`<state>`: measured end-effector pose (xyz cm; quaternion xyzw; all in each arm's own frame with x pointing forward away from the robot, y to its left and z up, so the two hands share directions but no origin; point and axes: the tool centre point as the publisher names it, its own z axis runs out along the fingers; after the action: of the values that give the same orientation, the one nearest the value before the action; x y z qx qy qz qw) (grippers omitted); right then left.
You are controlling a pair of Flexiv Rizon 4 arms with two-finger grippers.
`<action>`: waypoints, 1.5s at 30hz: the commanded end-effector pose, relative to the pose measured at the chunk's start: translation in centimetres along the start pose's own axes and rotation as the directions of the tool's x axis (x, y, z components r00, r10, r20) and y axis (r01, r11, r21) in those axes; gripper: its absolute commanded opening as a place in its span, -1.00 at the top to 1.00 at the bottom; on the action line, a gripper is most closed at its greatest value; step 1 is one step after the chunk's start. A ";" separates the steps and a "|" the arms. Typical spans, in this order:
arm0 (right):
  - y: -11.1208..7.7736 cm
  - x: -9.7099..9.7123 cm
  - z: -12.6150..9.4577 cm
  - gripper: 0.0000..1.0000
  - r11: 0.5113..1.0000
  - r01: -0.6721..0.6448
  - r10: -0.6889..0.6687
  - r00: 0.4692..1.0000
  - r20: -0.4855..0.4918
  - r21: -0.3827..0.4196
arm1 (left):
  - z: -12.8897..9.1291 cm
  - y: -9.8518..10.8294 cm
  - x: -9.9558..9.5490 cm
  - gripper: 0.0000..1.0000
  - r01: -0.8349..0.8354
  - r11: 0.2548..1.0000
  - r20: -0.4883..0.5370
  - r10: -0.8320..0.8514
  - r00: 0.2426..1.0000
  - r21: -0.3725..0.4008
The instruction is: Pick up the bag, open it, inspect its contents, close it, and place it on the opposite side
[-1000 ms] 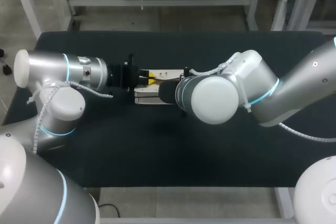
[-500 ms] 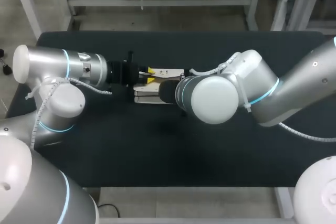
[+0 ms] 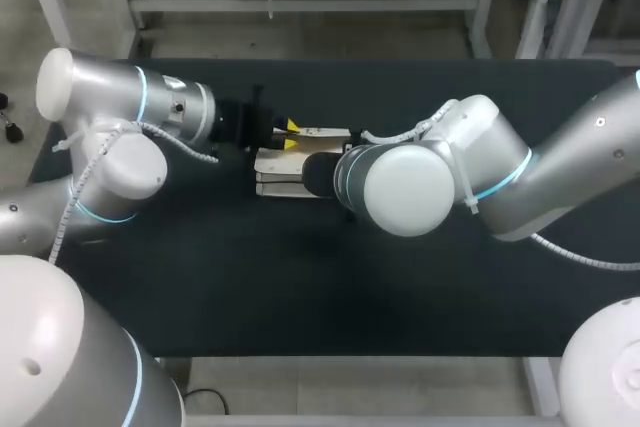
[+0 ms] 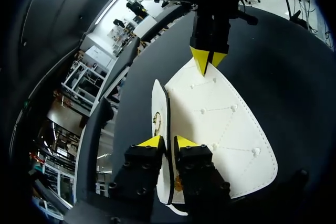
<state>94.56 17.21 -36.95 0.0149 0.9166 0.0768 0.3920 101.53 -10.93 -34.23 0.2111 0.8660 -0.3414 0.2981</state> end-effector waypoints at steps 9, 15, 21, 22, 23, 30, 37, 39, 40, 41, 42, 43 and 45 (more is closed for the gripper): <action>-0.3 0.4 0.2 1.00 1.000 0.001 0.002 0.985 0.170 -0.019 | 0.2 -0.1 1.7 1.00 0.005 1.000 -0.102 -0.005 0.995 -0.003; -0.3 0.4 0.2 1.00 1.000 0.001 0.002 0.985 0.170 -0.019 | 0.9 -0.2 2.8 1.00 0.024 1.000 -0.146 -0.021 0.989 0.016; -0.3 0.4 0.2 1.00 1.000 0.001 0.002 0.985 0.170 -0.019 | 1.4 0.8 3.3 1.00 0.042 0.999 -0.137 -0.043 0.990 -0.010; -0.3 0.4 0.2 1.00 1.000 0.001 0.002 0.985 0.170 -0.019 | 1.4 1.1 3.3 1.00 0.047 0.999 -0.128 -0.049 0.991 -0.023; -0.3 0.4 0.2 1.00 1.000 0.001 0.002 0.985 0.170 -0.019 | 1.3 1.5 3.3 1.00 0.052 0.998 -0.119 -0.056 0.991 -0.038; -0.3 0.4 0.2 1.00 1.000 0.001 0.002 0.985 0.170 -0.019 | 0.9 2.0 3.0 1.00 0.077 0.995 -0.078 -0.082 0.994 -0.068; -0.3 0.4 0.2 1.00 1.000 0.001 0.002 0.985 0.170 -0.019 | 0.5 0.4 2.4 0.19 0.041 0.999 -0.056 -0.042 0.998 -0.027; -0.3 0.4 0.2 1.00 1.000 0.001 0.002 0.985 0.170 -0.019 | 0.3 0.1 2.2 0.39 0.030 0.999 -0.051 -0.031 0.998 -0.017; -0.3 0.4 0.2 1.00 1.000 0.001 0.002 0.985 0.170 -0.019 | 0.2 0.0 2.1 0.58 0.024 1.000 -0.047 -0.025 0.999 -0.015; -0.3 0.4 0.2 1.00 1.000 0.001 0.002 0.985 0.170 -0.019 | 0.2 -0.2 2.0 0.84 0.018 1.000 -0.048 -0.019 0.999 -0.012; -0.3 0.4 0.2 1.00 1.000 0.001 0.002 0.985 0.170 -0.019 | 0.2 -0.3 2.0 1.00 0.015 1.000 -0.048 -0.015 0.999 -0.010; -0.3 0.4 0.2 1.00 1.000 0.001 0.002 0.985 0.170 -0.019 | 0.2 -0.4 1.9 1.00 0.008 1.000 -0.050 -0.008 0.999 -0.010; -0.3 0.4 0.2 1.00 1.000 0.001 0.002 0.985 0.170 -0.019 | 0.5 -0.5 1.9 1.00 0.003 1.000 -0.057 -0.003 0.998 -0.010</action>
<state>94.55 17.21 -37.00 0.0151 0.9167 0.0767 0.3919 100.11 -11.11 -35.38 0.2172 0.8756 -0.3321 0.2756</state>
